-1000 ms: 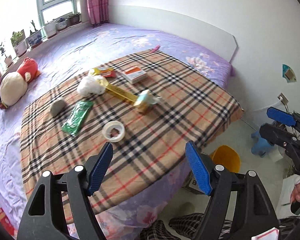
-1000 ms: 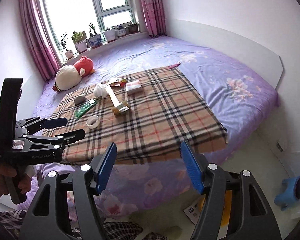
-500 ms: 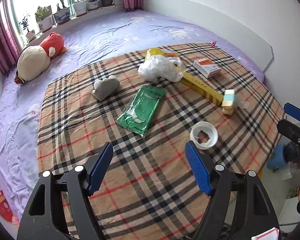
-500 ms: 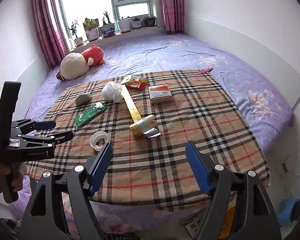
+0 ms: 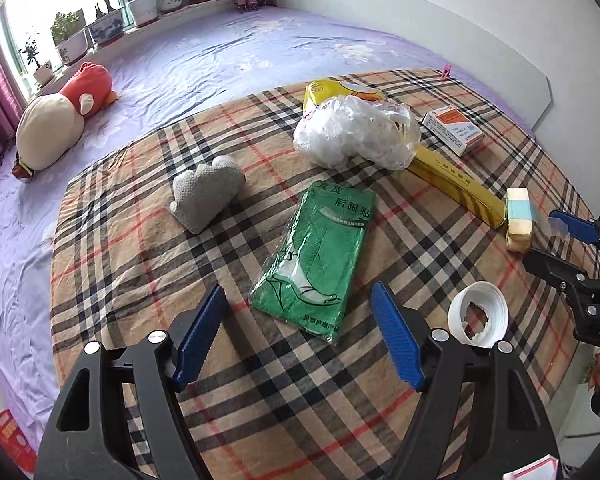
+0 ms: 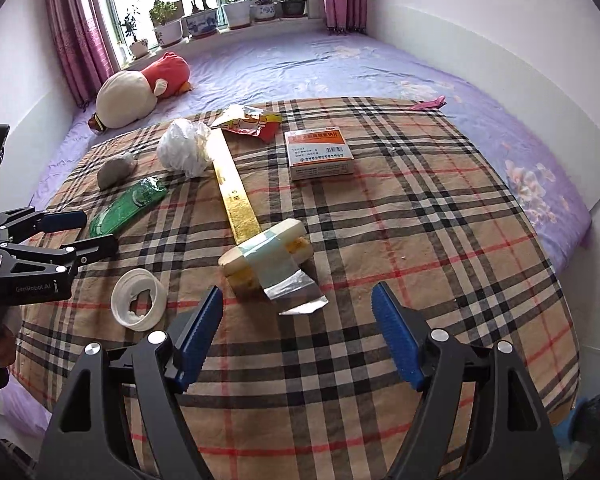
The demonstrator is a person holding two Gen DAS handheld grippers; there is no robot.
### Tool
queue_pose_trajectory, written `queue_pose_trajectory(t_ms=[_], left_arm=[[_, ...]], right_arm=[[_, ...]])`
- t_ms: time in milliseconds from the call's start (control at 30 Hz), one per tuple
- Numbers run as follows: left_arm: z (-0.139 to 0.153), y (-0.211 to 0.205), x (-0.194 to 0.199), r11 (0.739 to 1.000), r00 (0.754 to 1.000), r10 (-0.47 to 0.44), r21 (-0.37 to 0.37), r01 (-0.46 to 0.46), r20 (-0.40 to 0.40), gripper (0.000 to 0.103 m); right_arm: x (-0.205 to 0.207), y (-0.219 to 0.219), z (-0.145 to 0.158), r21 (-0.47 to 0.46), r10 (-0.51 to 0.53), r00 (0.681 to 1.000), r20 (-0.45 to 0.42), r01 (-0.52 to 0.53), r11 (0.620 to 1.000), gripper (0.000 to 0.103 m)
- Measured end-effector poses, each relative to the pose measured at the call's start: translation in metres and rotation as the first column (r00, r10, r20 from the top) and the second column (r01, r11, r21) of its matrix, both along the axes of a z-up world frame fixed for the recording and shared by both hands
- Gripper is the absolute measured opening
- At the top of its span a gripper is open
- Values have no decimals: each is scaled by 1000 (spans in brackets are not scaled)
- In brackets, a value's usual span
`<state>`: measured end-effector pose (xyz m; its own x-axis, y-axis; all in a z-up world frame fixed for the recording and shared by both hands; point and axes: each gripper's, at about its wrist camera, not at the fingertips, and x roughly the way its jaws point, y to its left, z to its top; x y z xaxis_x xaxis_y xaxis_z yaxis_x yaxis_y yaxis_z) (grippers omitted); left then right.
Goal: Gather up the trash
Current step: 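Grasp the wrapped soap bar with the right tool while the left tool grasps the green packet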
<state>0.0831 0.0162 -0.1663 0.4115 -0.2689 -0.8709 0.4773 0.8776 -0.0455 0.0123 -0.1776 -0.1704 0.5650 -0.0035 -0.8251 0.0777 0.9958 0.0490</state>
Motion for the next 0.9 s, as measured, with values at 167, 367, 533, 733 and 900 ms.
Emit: queue_pose_trajectory(t_ms=[167, 367, 533, 733, 900], left_arm=[[-1, -10, 14, 1000, 1000, -23, -10, 23, 12, 75], [-2, -19, 22, 998, 998, -52, -22, 52, 22, 69], [2, -22, 14, 997, 996, -79, -25, 80, 29, 45], [4, -17, 6, 997, 998, -63, -31, 64, 20, 31], [5, -13, 3, 997, 999, -55, -52, 54, -1, 31]], right_arm=[[15, 1, -6, -19, 8, 1000, 1, -8, 1000, 77], [26, 5, -7, -26, 10, 1000, 8, -10, 1000, 74], [26, 5, -4, -23, 10, 1000, 10, -9, 1000, 50], [22, 2, -2, 18, -8, 1000, -10, 8, 1000, 49], [16, -2, -1, 42, -27, 999, -16, 28, 999, 49]])
